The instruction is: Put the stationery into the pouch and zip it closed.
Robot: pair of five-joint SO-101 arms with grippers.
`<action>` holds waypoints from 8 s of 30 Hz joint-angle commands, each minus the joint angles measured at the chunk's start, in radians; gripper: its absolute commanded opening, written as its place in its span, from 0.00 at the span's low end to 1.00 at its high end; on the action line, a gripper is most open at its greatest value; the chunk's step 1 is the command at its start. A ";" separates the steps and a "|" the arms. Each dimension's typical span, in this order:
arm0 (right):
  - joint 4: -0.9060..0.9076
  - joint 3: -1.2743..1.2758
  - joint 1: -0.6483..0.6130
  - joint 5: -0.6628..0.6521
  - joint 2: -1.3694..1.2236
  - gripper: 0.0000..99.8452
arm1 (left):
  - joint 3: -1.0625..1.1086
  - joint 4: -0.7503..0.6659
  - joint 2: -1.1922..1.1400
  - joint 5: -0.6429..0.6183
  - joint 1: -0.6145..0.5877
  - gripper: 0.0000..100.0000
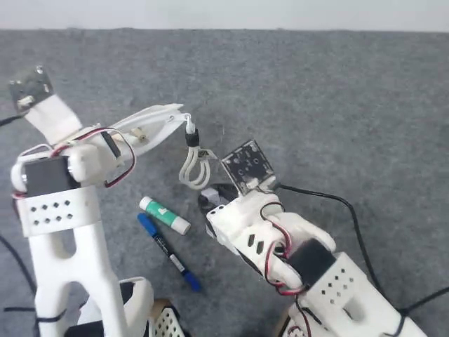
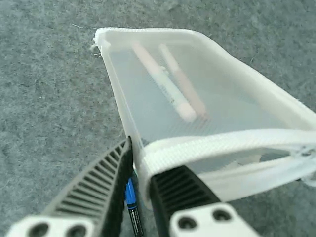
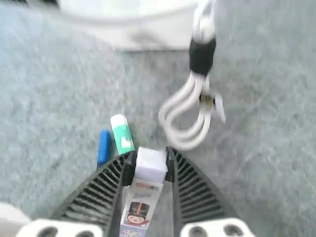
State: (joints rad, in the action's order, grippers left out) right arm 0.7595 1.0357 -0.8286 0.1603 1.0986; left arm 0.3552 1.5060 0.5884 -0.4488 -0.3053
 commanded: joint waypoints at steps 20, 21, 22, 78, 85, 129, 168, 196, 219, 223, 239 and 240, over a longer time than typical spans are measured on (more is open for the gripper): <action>-0.737 0.003 -0.004 -0.009 -0.001 0.01 | -0.013 -0.035 0.012 -0.006 0.003 0.01; -0.773 0.003 -0.004 -0.009 -0.025 0.01 | -0.013 -0.035 0.012 -0.006 0.003 0.01; -0.809 0.003 -0.004 -0.009 -0.051 0.01 | -0.013 -0.037 0.012 -0.006 0.003 0.01; -1.943 -0.025 -0.071 -0.430 -1.201 0.19 | -0.008 -0.048 0.012 -0.011 0.003 0.01; -1.943 -0.003 -0.073 -0.430 -1.188 0.16 | -0.008 -0.049 0.012 -0.011 0.003 0.01; -0.777 0.164 -0.153 -0.140 -0.268 0.16 | -0.042 -0.094 0.012 -0.127 -0.311 0.01; 0.012 -0.663 -0.197 0.040 -1.262 0.16 | -0.024 -0.109 0.012 -0.172 -0.407 0.01; 0.493 -0.761 0.082 -0.236 -1.171 0.02 | -0.018 -0.124 0.012 -0.170 -0.407 0.01; 0.323 -0.764 0.019 -0.144 -1.260 0.17 | -0.013 -0.123 0.012 -0.170 -0.400 0.01; 0.265 -0.767 0.007 -0.147 -1.346 0.17 | -0.013 -0.123 0.012 -0.170 -0.400 0.01; 0.371 -0.726 0.012 -0.193 -1.159 0.01 | -0.004 -0.124 0.012 -0.170 -0.400 0.01; 0.383 -0.715 0.012 -0.193 -1.119 0.01 | -0.004 -0.124 0.012 -0.170 -0.400 0.01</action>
State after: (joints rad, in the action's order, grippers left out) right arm 1.0986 0.3099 -0.8147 -0.0176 -0.1749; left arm 0.3598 1.4170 0.5869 -0.6099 -0.7073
